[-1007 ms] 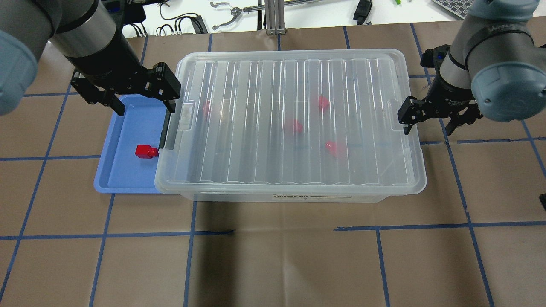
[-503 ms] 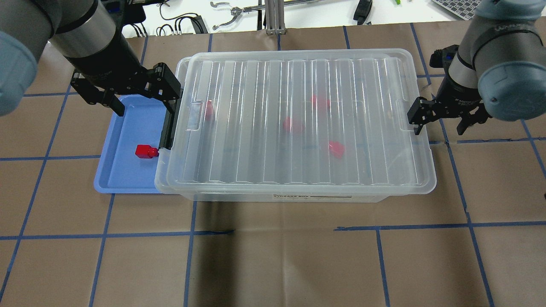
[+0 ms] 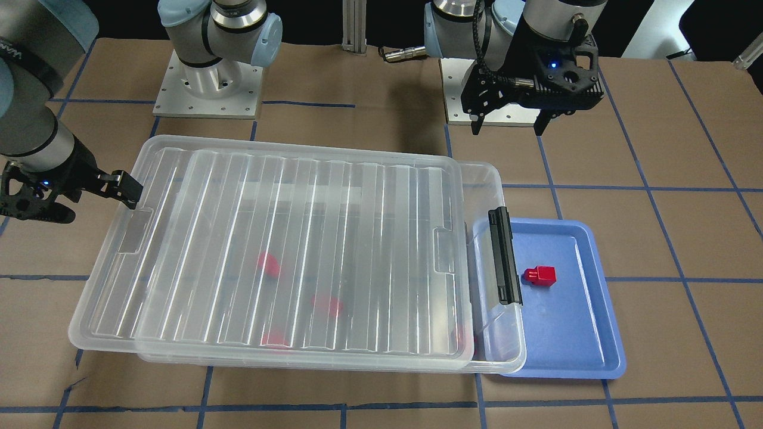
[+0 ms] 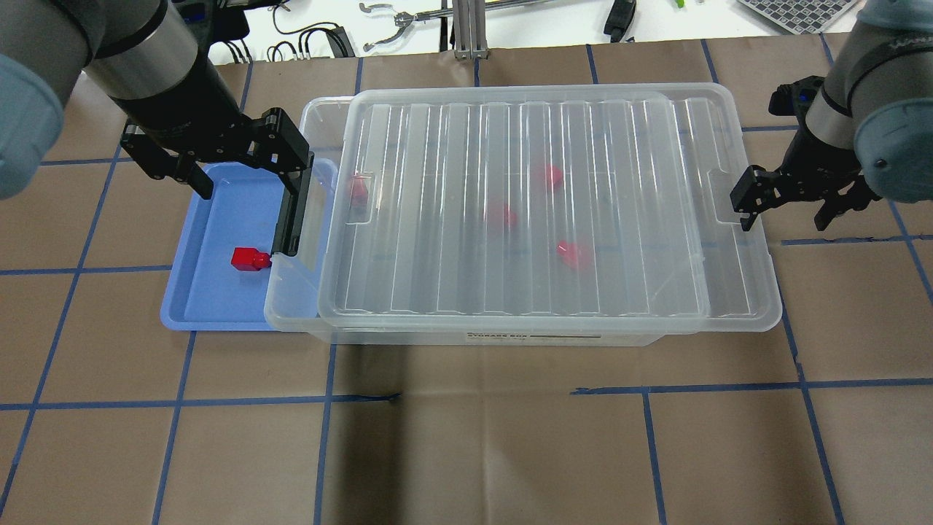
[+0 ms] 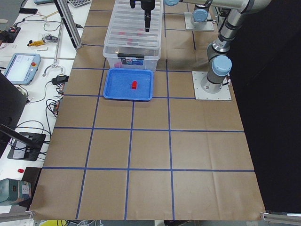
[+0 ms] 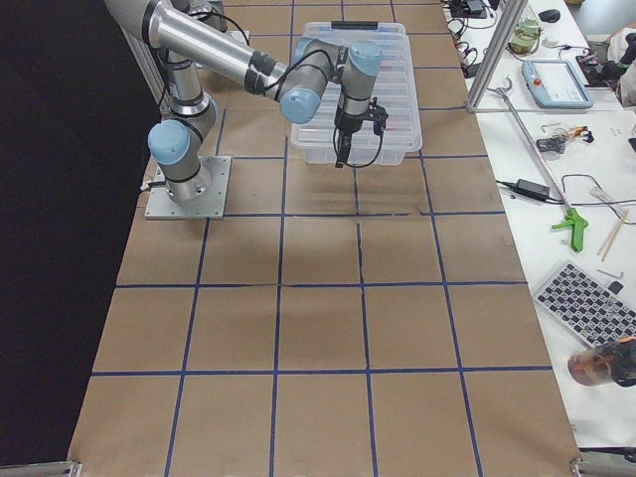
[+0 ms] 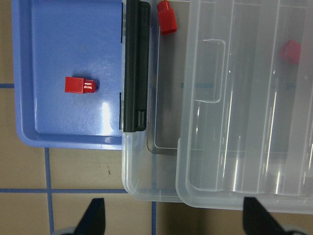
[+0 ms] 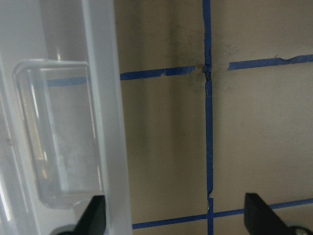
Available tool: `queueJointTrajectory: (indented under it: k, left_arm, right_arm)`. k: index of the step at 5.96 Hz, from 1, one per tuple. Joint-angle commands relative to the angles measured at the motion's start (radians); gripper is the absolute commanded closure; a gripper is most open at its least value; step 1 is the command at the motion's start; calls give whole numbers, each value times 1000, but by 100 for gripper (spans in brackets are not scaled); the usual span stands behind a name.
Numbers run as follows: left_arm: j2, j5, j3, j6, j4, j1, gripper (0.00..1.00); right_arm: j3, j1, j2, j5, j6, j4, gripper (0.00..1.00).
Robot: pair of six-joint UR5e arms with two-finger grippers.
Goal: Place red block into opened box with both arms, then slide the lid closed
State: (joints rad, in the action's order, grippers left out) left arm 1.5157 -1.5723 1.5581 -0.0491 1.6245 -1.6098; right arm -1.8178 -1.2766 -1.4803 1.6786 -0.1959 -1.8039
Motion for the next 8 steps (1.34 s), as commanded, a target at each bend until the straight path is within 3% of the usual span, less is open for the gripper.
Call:
queueJointTrajectory:
  k: [1,3,8]
  left_arm:
    - [0,-2,0,2,0,1,2]
    - [-2,0,0,5,0,1,2]
    - [-3,-2,3,48,0,2,2]
  right_arm:
    - [0,43,0,0,-31,0,0]
    - [0,65,0,41,-77,-29,0]
    - [5,154,9,44,-163,-43,0]
